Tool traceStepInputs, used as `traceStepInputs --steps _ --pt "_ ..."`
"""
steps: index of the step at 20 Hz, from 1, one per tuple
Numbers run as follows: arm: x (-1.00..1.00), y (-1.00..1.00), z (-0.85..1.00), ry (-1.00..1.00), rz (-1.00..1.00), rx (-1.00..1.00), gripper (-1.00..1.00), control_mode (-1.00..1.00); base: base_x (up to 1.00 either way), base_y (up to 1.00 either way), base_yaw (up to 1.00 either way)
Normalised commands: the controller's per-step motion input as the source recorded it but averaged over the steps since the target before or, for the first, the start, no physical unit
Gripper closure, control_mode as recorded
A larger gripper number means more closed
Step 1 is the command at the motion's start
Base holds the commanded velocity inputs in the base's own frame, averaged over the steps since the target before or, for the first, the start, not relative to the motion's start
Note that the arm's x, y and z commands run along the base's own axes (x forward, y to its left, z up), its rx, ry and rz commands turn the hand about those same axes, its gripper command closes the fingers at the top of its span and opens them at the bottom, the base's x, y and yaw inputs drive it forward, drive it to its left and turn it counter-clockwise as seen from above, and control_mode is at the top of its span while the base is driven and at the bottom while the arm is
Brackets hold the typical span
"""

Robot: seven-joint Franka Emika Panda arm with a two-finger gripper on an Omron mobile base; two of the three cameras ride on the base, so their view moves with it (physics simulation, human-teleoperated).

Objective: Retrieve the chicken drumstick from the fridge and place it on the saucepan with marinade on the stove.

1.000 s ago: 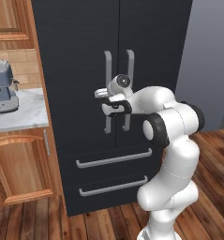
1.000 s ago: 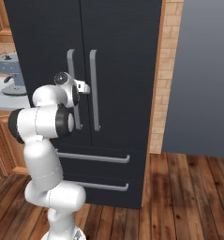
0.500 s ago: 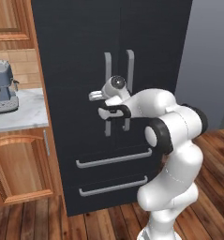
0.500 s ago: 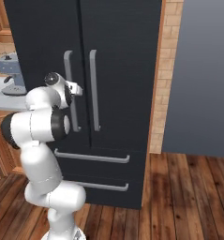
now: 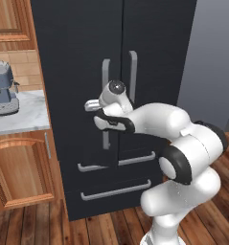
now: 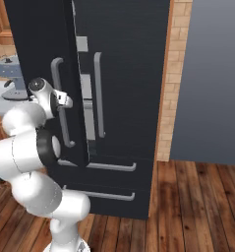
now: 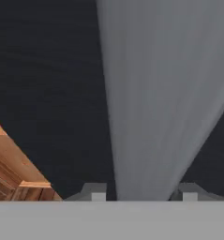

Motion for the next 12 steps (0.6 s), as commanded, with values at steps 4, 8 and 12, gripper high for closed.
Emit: traceStepInputs --steps 4,8,12 --pt "-1.00 1.00 0.00 0.03 0.00 0.00 1.00 -1.00 0.00 0.00 0.00" --pt "-1.00 1.00 0.00 0.00 -0.03 0.00 1.00 -1.00 0.00 0.00 0.00" --pt "-1.00 1.00 -0.04 -0.05 -0.07 0.00 1.00 -1.00 0.00 0.00 0.00"
